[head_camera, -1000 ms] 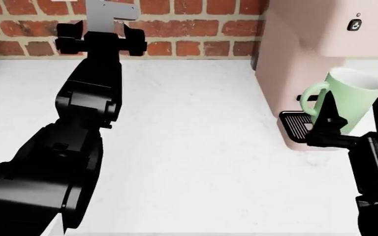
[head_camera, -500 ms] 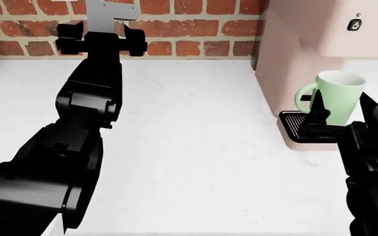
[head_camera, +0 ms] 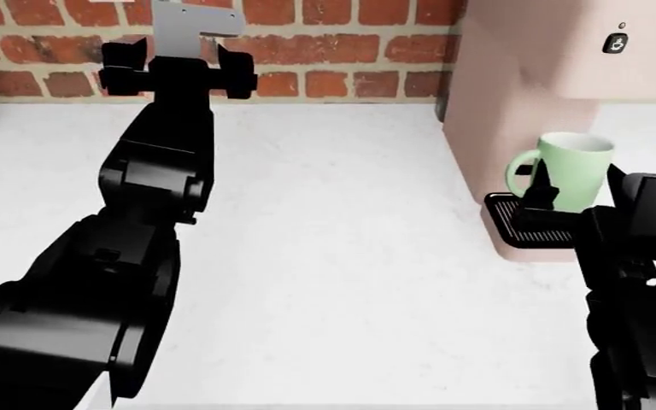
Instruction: Pick the mug from the cabinet, place it under the coffee machine dispenser, and press the start button.
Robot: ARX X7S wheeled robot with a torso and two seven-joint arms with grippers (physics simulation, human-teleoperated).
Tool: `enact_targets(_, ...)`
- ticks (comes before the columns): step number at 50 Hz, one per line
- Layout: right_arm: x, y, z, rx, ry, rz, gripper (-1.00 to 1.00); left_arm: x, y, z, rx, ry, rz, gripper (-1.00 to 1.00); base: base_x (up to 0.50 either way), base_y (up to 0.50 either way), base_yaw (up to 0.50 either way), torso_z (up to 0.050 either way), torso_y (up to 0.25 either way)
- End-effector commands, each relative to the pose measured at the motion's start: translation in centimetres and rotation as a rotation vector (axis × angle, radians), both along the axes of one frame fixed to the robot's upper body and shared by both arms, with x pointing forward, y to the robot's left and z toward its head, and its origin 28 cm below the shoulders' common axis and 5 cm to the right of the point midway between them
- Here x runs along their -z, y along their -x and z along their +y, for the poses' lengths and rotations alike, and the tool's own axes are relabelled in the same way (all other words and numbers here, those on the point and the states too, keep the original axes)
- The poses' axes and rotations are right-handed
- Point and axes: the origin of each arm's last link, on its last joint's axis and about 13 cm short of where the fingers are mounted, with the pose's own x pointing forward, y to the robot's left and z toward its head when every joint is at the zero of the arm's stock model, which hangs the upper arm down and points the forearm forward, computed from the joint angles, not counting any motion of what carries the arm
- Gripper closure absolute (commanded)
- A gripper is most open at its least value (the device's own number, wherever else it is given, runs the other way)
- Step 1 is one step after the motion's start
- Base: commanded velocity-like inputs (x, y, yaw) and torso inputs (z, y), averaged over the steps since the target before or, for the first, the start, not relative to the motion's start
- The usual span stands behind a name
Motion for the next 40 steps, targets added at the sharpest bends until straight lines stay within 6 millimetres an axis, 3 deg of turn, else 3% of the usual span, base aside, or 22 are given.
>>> enact_targets(1,0.1,-1.5,0.0,-0.006,0.031,0.017,1.0,0.2,0.0,0.0,-0.002,0.0,0.002,-1.0,0.0,0.0,0.0,0.0,0.0)
enact_targets(40,3.0,-1.7,0.2,0.006,-0.025,0.1,1.0,0.4,0.0,-0.1,0.001,0.009,0.009,-1.0,0.0,0.0,0.0,0.0,0.0)
